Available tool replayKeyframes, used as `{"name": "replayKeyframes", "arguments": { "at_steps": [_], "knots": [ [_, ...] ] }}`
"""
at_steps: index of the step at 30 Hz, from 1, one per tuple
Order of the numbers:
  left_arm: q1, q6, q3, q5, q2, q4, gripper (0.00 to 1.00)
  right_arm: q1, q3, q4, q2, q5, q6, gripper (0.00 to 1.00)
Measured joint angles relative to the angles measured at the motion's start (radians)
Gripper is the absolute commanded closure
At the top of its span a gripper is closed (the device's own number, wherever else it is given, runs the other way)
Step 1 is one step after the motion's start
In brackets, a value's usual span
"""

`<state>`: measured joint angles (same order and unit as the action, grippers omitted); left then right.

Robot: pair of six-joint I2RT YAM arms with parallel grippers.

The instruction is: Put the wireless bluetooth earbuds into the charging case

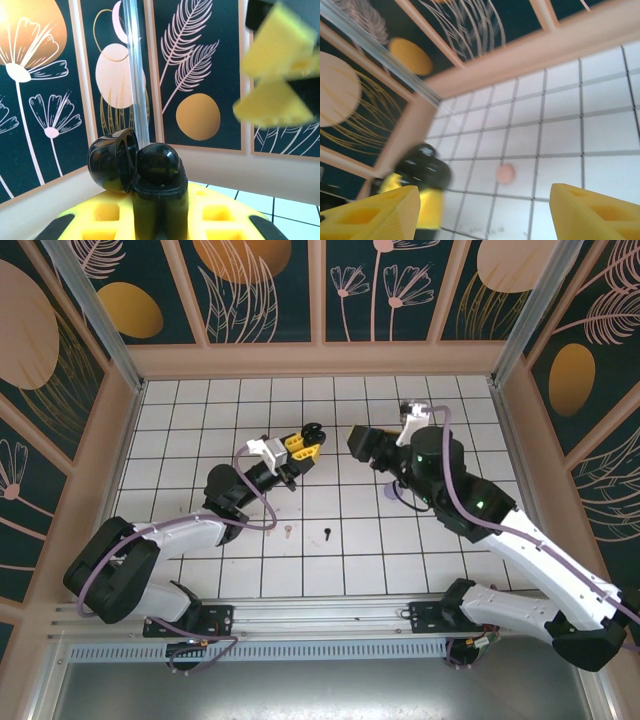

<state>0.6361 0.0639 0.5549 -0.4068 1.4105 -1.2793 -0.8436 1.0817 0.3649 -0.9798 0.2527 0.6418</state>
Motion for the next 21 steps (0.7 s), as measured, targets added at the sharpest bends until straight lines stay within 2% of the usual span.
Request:
{"name": "replayKeyframes", "arguments": {
  "at_steps": [5,10,17,21],
  "knots": [
    [0.0,-0.008,-0.007,-0.016,-0.013,0.002,1.0,0.0,-0.122,0.023,-0.009,0.001,0.068,0.33],
    [0.0,-0.007,-0.007,-0.1,-0.016,0.014,1.0,0.0,-0.141,0.029,-0.014,-0.007,0.09,0.36],
    [0.0,0.026,0.035,-0.275,0.0,0.066,1.0,0.0,-0.039,0.065,-0.011,-0.037,0.037,0.43],
    [0.0,0.035,0.069,-0.326,0.011,0.083,1.0,0.0,0.066,0.074,-0.016,-0.074,-0.014,0.48]
  ]
}}
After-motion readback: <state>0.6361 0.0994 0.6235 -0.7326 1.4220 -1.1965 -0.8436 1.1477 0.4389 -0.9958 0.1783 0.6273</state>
